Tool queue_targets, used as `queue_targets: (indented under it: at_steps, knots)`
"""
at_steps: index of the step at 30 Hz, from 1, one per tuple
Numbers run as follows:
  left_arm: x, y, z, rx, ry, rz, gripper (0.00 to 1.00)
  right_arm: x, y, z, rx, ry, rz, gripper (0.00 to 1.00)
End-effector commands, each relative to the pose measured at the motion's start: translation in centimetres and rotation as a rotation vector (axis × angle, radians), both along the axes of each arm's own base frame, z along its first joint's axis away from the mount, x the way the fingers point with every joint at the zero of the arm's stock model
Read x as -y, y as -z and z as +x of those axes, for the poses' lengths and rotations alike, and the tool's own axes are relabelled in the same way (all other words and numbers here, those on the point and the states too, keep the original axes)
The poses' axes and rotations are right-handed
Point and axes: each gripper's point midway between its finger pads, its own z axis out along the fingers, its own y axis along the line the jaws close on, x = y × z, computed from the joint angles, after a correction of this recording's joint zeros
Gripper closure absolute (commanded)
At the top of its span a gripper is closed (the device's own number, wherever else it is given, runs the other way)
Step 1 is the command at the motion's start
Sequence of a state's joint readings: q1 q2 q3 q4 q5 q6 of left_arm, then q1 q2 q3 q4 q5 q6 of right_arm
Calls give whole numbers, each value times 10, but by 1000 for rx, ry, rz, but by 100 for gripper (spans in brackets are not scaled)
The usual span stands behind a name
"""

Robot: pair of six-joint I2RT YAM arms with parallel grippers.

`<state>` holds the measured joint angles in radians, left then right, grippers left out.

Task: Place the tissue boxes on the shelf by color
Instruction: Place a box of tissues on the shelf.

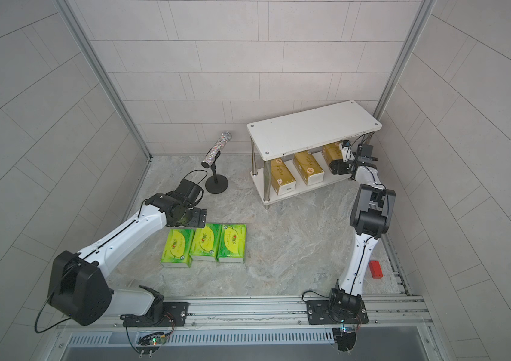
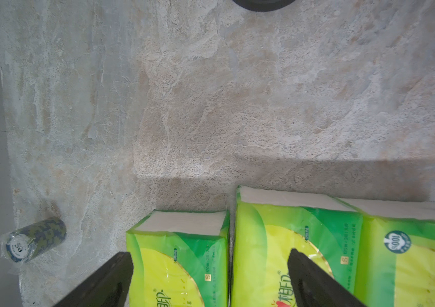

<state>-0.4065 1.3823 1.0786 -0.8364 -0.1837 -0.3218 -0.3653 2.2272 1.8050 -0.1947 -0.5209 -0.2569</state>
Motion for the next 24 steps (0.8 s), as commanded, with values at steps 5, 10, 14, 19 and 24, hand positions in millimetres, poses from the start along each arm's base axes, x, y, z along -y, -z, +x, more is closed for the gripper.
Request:
queue_targets:
  at_steps: [5, 10, 14, 19, 24]
  knots:
    - [-2, -7, -1, 24, -5, 1, 1, -5, 3, -4, 2, -45, 15, 17]
    - [-5, 0, -8, 10, -9, 8, 1, -9, 5, -4, 3, -90, 42, 17]
    - [-5, 0, -9, 10, -8, 6, 1, -7, 7, -3, -6, -87, 37, 17]
    - [-5, -2, -9, 9, -9, 4, 1, 4, 1, -3, 5, -64, 28, 17]
    - [-3, 2, -8, -3, -8, 6, 1, 10, 2, -2, 9, -63, 43, 17]
